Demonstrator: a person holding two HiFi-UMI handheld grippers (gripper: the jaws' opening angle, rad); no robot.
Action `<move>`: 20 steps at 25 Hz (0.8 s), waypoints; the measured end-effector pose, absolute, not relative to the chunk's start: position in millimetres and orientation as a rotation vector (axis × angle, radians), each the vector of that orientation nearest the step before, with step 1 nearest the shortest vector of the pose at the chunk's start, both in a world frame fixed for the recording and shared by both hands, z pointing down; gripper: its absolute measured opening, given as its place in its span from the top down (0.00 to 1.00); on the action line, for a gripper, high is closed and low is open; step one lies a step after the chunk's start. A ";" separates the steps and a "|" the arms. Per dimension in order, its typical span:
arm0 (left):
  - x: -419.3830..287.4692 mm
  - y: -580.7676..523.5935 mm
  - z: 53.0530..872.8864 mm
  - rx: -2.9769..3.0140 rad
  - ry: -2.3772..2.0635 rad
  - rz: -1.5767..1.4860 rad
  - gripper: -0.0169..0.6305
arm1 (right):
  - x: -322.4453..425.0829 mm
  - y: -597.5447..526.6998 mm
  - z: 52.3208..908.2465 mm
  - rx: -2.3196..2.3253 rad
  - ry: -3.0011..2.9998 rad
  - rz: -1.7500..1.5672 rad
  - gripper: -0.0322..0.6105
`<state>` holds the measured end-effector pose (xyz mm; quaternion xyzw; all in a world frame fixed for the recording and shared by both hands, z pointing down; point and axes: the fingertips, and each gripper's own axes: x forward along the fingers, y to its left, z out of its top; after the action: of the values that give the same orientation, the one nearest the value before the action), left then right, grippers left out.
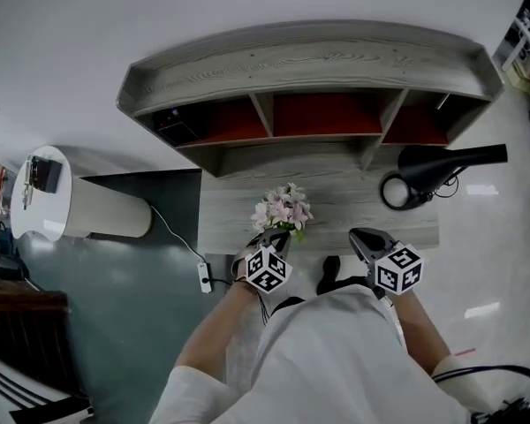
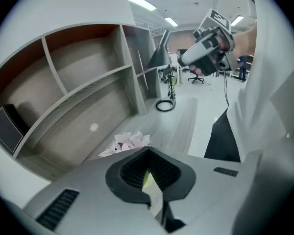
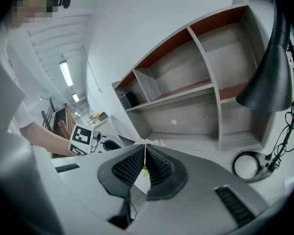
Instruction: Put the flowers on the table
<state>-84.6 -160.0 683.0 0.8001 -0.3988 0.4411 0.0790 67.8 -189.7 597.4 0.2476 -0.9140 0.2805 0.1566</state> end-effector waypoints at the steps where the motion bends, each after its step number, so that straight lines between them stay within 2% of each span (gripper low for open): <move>1: -84.8 -155.8 680.7 2.407 -1.189 1.319 0.96 | 66.0 -184.6 596.8 0.716 -2.616 0.799 0.92; 10: -90.3 -110.8 649.1 2.513 -1.213 1.304 0.96 | 47.7 -132.6 580.2 0.770 -2.618 0.771 0.92; 20: -97.5 -60.7 584.3 2.550 -1.396 0.918 0.96 | 35.4 -77.6 554.6 0.854 -2.648 0.681 0.92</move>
<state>-97.5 -60.7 584.3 0.8356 -0.4575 0.3006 0.0463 35.4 -77.6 554.6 0.2953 -0.9156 0.2356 0.1379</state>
